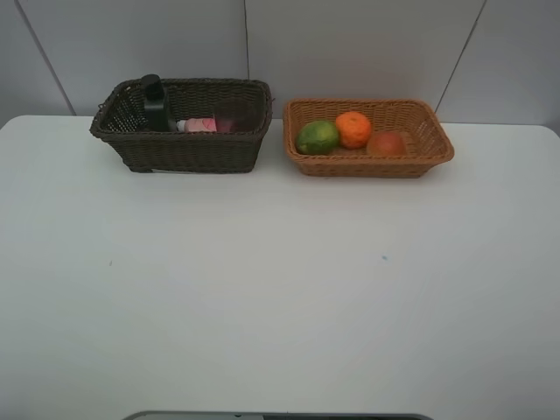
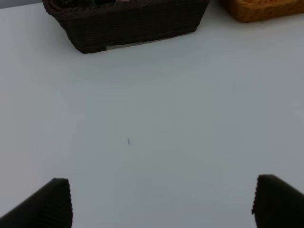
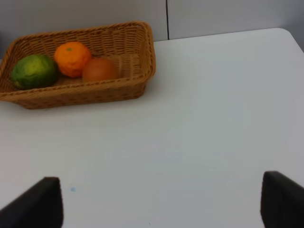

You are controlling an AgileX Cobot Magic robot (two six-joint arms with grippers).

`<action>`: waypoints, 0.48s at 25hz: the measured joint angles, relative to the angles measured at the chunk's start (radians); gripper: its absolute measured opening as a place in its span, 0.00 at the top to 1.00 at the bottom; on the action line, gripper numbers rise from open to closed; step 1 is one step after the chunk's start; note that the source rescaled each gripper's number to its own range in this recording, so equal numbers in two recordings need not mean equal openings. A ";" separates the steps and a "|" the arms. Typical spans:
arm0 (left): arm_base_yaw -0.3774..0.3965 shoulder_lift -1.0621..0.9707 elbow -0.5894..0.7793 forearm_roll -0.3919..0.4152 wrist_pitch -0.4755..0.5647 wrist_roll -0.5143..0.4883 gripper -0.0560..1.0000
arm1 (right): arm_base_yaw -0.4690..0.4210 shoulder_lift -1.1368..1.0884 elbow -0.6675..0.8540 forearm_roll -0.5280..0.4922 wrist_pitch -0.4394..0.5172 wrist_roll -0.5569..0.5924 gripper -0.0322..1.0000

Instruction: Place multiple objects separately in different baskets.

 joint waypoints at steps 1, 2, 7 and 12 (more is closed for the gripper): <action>0.000 0.000 0.000 0.000 -0.001 0.000 0.02 | 0.000 0.000 0.000 0.000 0.000 0.000 0.18; 0.000 0.000 0.000 0.000 -0.001 0.000 0.02 | 0.000 0.000 0.000 0.000 0.000 0.000 0.18; 0.081 0.000 0.000 0.000 -0.001 0.000 0.02 | 0.000 0.000 0.000 0.000 0.000 0.000 0.18; 0.241 0.000 0.000 0.000 -0.001 0.000 0.02 | 0.000 0.000 0.000 0.000 0.000 0.000 0.18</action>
